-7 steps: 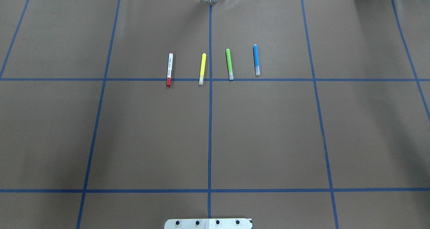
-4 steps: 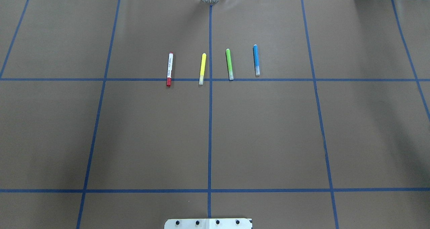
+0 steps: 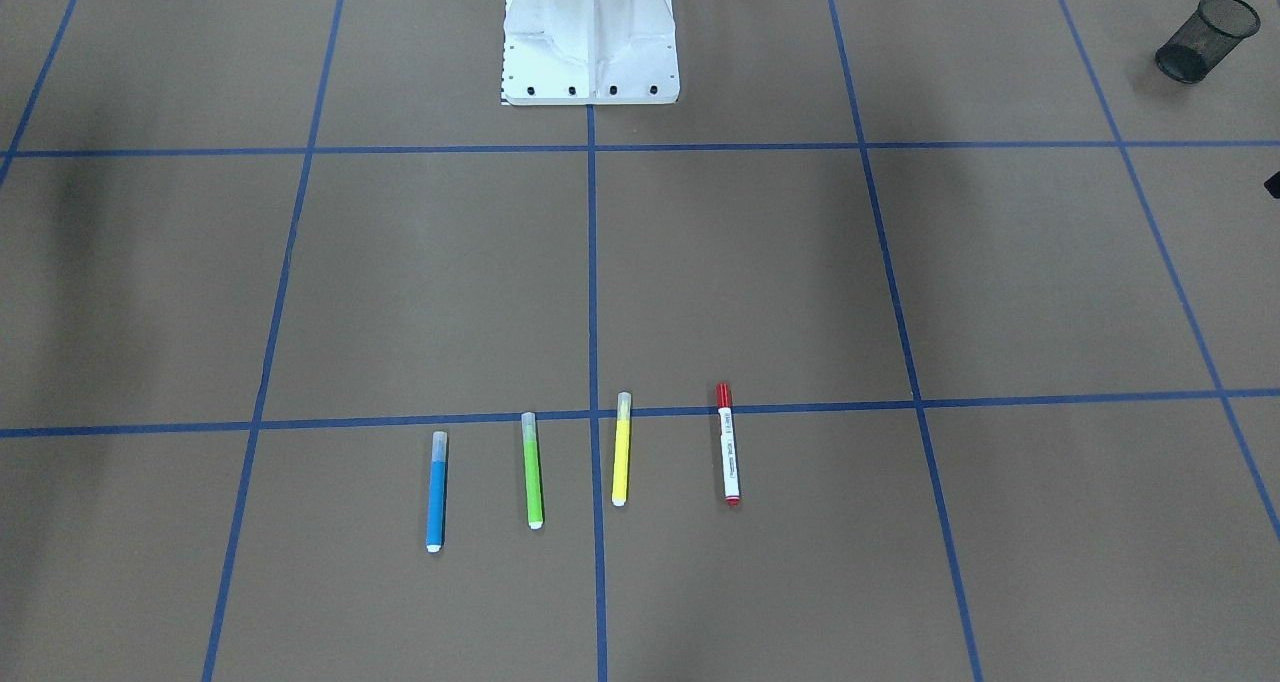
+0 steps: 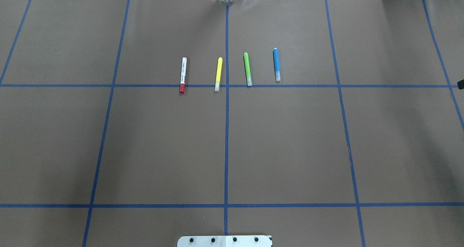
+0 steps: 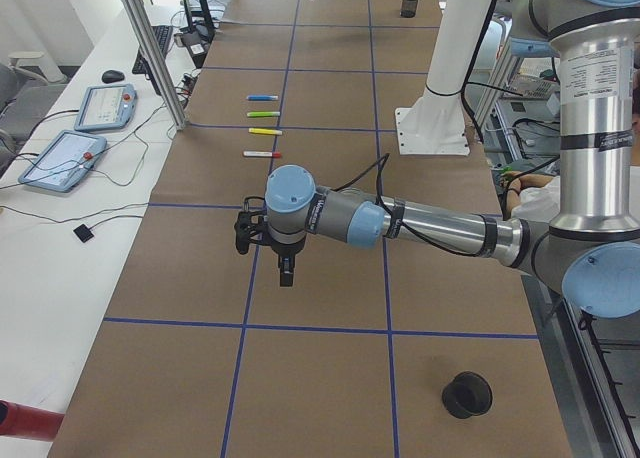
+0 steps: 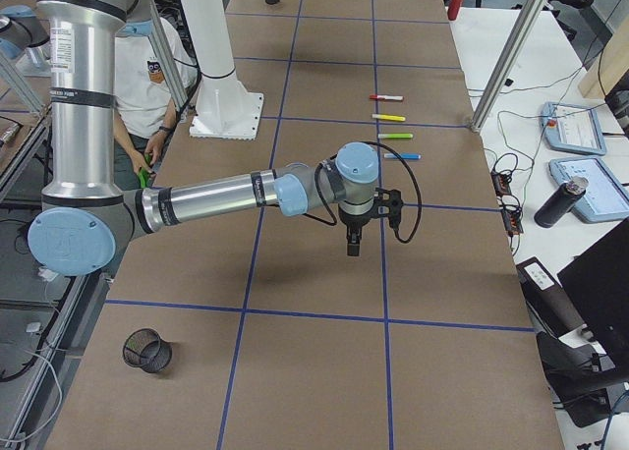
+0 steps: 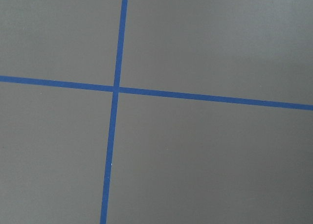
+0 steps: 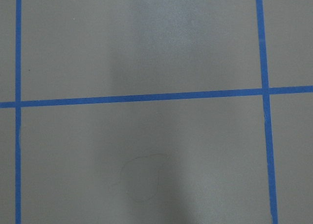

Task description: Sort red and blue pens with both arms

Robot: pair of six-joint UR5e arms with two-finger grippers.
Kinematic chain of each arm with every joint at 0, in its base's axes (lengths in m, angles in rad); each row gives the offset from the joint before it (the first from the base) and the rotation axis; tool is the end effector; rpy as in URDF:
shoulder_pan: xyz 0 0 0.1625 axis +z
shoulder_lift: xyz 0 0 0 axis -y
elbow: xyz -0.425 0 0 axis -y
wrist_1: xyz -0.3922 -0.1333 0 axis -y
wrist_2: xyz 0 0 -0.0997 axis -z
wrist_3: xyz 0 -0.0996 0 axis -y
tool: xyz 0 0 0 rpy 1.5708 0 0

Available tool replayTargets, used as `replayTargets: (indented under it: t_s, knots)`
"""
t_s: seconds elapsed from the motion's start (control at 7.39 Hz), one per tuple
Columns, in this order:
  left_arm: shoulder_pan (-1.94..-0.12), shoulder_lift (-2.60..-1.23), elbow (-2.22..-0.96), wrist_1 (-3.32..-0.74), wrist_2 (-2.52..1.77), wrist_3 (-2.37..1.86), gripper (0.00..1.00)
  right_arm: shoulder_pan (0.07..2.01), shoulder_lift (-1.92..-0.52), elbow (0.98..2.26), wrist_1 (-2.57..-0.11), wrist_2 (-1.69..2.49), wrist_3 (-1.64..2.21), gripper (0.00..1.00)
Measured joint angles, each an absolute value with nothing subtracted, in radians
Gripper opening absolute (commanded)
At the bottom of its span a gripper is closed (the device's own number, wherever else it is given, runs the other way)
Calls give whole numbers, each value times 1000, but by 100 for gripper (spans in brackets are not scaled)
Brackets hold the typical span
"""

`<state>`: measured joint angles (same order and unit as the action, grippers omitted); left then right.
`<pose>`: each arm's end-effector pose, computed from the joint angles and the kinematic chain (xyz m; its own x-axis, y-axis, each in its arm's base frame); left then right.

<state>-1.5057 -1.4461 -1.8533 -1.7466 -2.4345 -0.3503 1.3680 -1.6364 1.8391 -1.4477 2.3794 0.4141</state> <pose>-0.0282 -0.4527 0.5511 0.6148 -0.0505 -0.7871 0.1592 0.9854 0.0611 -0.0352 -0.4754 0.5409 0.6533 0.0385 0.7561 -0.0787 0.9967 0.0173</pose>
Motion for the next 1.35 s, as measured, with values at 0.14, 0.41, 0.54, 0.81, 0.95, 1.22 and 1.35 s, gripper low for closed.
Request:
replayTargets:
  t_s: [0.14, 0.41, 0.54, 0.81, 0.95, 1.22, 1.35]
  knots:
    - [-1504, -1445, -1854, -1759, -2434, -365, 99, 1366, -1635, 1829, -1444, 2380, 414, 100]
    - [-1483, -1451, -1854, -1776, -2431, -385, 99, 1365, -1633, 1822, -1441, 2379, 416, 100]
    - [-1466, -1452, -1854, -1791, -2430, -391, 99, 1364, -1632, 1821, -1441, 2380, 416, 100]
    - [-1449, -1452, -1855, -1815, -2433, -404, 100, 1353, -1632, 1816, -1439, 2375, 415, 100]
    - [-1434, -1453, -1856, -1826, -2434, -425, 99, 1347, -1631, 1818, -1439, 2375, 414, 100]
    - [-1341, -1527, -1858, -1831, -2410, -533, 99, 1335, -1632, 1817, -1421, 2378, 414, 100]
    - [-1277, -1595, -1856, -1828, -2372, -612, 99, 1331, -1634, 1812, -1395, 2377, 414, 100]
